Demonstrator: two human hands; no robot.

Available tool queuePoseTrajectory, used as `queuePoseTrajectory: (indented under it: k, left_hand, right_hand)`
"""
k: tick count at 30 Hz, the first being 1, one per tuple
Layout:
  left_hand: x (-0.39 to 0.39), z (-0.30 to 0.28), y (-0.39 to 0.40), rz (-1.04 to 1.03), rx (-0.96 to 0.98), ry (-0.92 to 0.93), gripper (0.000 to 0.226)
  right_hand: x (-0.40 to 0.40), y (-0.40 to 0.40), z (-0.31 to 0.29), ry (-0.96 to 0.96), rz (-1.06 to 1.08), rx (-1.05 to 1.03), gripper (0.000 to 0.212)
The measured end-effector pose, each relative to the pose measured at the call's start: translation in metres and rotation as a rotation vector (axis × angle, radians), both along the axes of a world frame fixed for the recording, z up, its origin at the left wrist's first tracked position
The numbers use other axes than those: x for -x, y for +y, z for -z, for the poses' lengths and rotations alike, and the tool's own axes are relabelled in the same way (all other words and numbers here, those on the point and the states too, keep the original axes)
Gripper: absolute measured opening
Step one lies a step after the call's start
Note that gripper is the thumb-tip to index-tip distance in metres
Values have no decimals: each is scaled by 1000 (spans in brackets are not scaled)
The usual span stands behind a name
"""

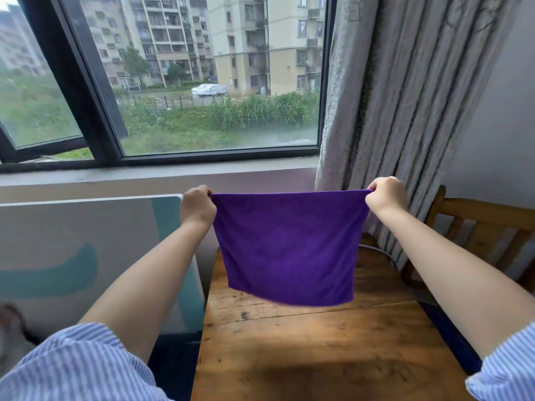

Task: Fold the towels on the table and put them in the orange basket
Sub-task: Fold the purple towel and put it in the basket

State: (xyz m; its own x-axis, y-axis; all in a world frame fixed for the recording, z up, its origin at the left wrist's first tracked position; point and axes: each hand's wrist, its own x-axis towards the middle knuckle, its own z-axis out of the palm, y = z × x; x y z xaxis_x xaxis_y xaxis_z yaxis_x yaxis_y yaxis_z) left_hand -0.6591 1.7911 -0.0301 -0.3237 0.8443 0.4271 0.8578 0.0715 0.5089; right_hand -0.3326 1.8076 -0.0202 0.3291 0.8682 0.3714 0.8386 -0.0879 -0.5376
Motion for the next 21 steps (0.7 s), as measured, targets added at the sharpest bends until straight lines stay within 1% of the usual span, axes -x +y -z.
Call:
queuePoseTrajectory:
  k: [3, 6, 9, 12, 14, 18, 21]
  left_hand:
    - [3, 5, 3, -9, 36, -28, 30]
    - [5, 16, 8, -27, 117, -60, 30]
    - [6, 25, 14, -74, 228, -107, 31]
    - [6, 19, 30, -110, 267, -154, 31]
    - [7, 12, 43, -123, 216, -182, 31]
    - [12, 5, 60, -158, 16, -179, 26]
    - [19, 17, 58, -150, -54, -155, 24]
  right_hand:
    - [2, 8, 3, -23, -26, 24, 28]
    - [4, 18, 13, -8, -38, 104, 27]
    - [11, 32, 22, 133, -37, 181, 23]
    - [23, 50, 26, 243, -40, 172, 24]
    - [30, 62, 26, 289, -44, 106, 27]
    - [40, 83, 24, 327, -59, -111, 32]
    - [38, 86, 33, 266, -127, -194, 31]
